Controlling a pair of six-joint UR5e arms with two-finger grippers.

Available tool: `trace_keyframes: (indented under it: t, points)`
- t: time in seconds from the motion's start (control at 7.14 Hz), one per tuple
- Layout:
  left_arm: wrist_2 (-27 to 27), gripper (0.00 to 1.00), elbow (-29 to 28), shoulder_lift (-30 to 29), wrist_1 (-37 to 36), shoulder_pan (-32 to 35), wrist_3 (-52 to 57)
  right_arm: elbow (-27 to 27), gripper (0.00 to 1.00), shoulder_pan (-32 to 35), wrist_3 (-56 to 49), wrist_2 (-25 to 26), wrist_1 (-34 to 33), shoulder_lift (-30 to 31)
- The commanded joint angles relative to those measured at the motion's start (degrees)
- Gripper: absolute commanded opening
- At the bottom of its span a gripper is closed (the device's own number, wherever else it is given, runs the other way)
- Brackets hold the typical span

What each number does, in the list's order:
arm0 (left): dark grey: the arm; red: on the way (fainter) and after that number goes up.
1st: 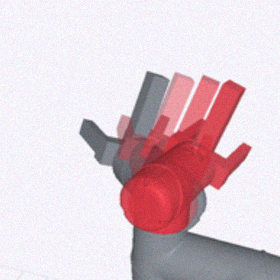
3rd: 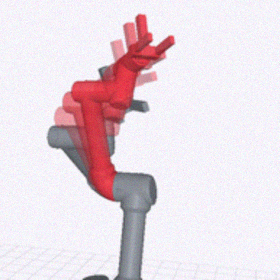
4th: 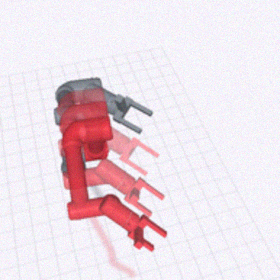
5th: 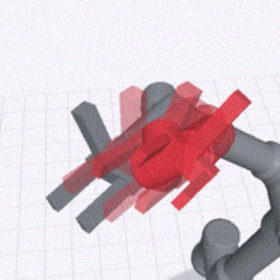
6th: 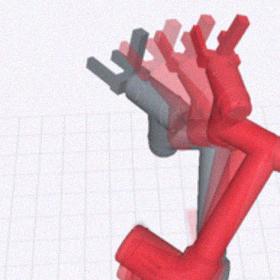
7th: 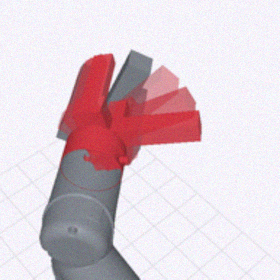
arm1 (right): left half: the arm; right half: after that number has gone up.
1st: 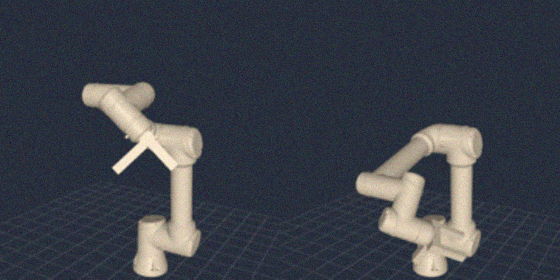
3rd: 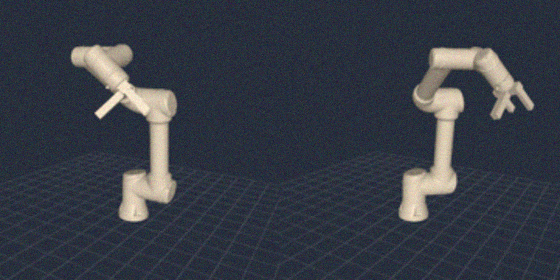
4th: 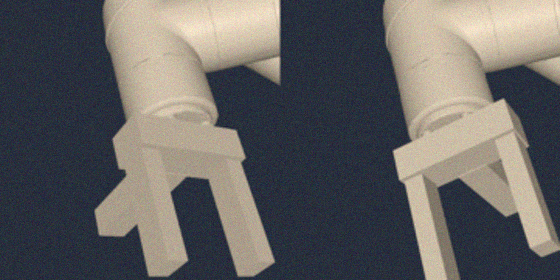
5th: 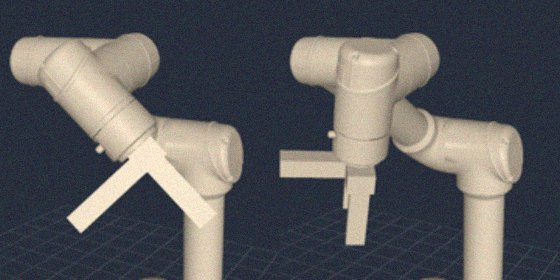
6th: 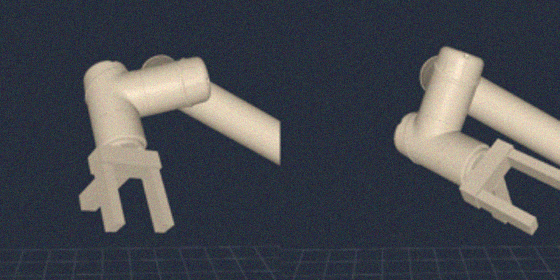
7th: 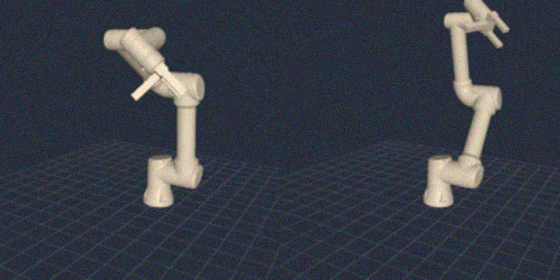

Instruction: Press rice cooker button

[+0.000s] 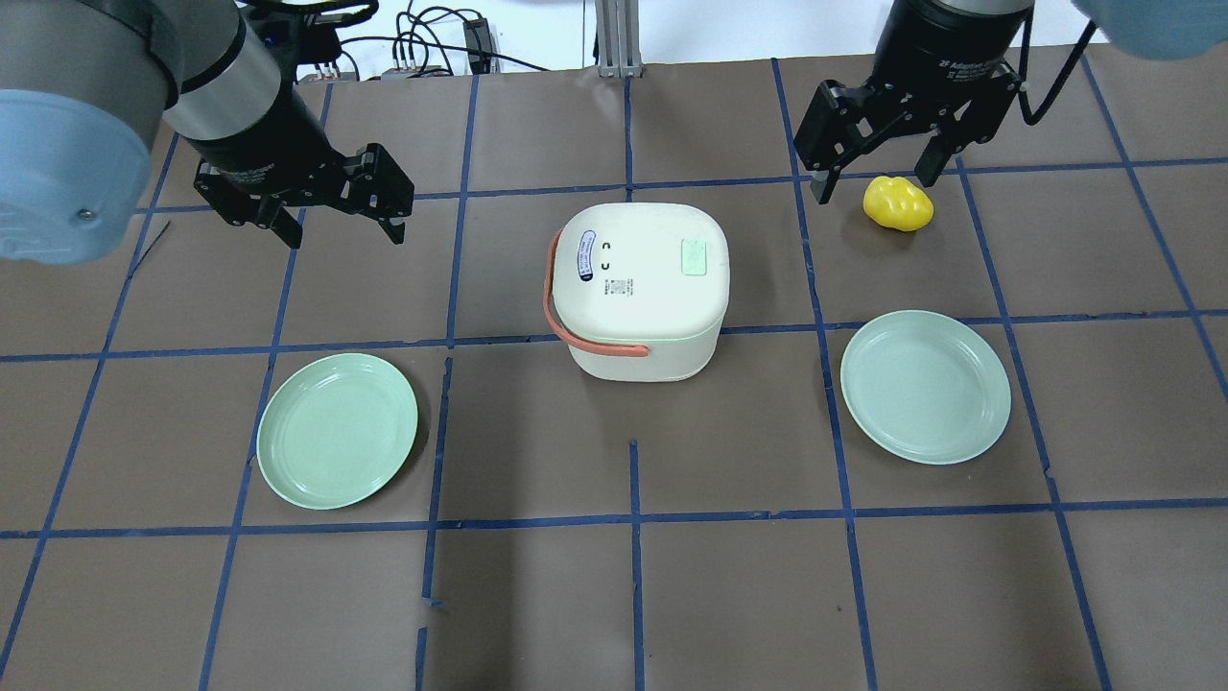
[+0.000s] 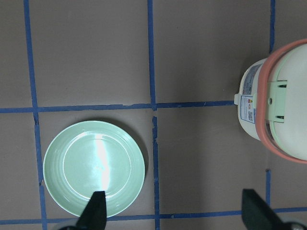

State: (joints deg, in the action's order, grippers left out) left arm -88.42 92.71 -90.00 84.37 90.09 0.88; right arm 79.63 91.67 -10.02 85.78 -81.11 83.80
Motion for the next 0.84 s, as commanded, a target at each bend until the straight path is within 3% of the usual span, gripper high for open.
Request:
trace_keyframes:
  t: [0.0,0.7]
  points:
    - [0.00,1.00,-0.07,0.00,0.00,0.00,0.00,0.78,1.00,-0.09,-0.09,0.00,-0.01,0.22]
    - [0.00,1.00,0.01,0.00,0.00,0.00,0.00,1.41,1.00,-0.09,-0.09,-0.09,-0.54,0.39]
